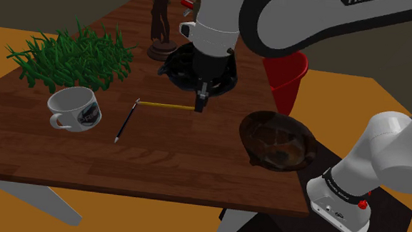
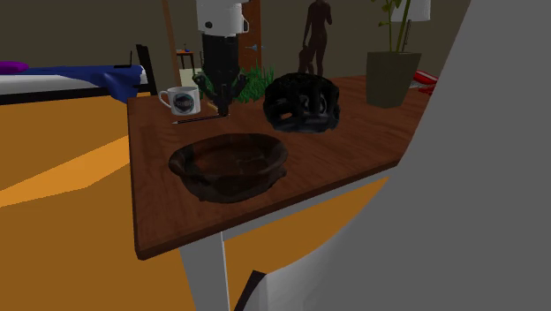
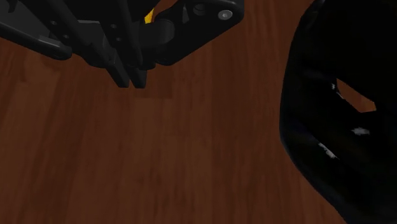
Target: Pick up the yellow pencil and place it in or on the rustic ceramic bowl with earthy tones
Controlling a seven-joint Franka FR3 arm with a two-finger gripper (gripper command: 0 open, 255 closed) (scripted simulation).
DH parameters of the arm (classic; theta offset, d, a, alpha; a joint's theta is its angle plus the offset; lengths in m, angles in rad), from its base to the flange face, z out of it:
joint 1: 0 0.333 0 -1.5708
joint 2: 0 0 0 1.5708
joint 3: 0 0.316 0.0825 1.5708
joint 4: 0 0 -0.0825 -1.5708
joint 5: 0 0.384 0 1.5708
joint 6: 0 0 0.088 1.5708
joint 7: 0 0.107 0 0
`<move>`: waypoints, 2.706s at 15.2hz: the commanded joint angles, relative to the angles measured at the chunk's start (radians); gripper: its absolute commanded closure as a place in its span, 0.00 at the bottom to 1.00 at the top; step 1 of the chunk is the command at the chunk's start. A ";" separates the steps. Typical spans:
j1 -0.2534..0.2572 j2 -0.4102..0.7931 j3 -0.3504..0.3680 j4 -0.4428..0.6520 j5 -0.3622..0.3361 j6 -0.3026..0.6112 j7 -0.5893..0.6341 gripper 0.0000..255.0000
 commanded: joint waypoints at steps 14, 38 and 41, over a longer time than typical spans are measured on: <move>-0.004 -0.008 -0.007 0.193 -0.003 -0.202 0.007 1.00; 0.087 -0.816 -0.119 -0.337 0.123 -0.477 -0.051 1.00; 0.106 -0.933 -0.134 -0.380 0.125 -0.553 -0.043 1.00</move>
